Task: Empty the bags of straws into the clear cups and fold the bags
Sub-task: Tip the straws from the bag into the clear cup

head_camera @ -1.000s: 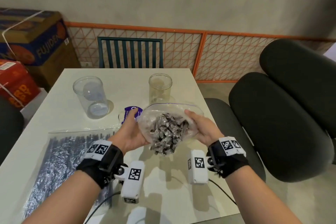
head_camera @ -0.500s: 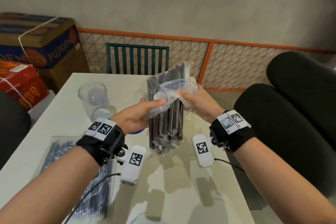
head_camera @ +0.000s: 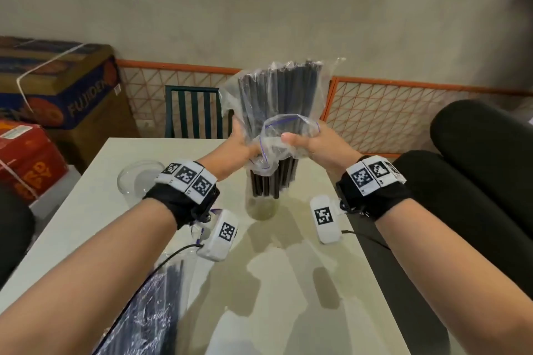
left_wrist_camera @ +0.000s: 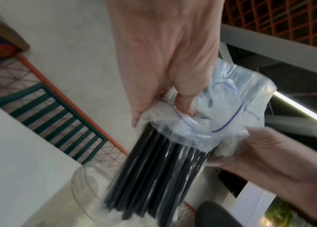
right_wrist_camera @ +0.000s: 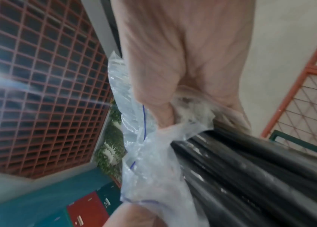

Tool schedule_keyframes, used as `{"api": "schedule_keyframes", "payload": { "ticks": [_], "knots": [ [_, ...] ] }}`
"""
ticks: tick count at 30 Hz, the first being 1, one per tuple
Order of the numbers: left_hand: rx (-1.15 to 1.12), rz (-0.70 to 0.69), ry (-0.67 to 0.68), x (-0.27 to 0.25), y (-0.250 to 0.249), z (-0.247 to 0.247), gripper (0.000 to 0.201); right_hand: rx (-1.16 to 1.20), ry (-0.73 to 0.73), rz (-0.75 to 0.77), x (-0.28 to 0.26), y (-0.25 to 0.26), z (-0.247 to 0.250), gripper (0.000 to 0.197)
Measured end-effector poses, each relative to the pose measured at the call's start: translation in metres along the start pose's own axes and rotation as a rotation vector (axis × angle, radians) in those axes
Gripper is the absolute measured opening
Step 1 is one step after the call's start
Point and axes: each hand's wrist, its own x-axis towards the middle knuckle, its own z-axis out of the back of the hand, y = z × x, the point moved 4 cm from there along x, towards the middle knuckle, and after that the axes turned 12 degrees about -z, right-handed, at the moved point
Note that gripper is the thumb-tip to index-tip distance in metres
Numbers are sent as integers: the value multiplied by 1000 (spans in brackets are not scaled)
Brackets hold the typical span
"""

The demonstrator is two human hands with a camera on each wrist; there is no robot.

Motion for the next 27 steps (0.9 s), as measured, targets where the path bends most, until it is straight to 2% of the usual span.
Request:
{"api": "schedule_keyframes", "payload": {
  "ticks": [3,6,9,17,23,27],
  "knots": [
    [25,-133,-3,24,1,7,94,-16,-156,32,23,5,3,44],
    [-2,-150,-69,41,12,13,90,47,-228,31,45,-2,5,46],
    [-18,-175,-122,52,28,17,88,76,-226,42,61,-11,4,50],
    [-76,-195,-197,57,68,20,84,139,-199,7,82,-35,-4,45],
    [-107,-183,-219,58,77,26,91,213,-151,-8,82,-36,-8,41],
    [-107,-231,-241,51,75,19,100,201,-132,-19,79,-42,-12,37]
  ]
}}
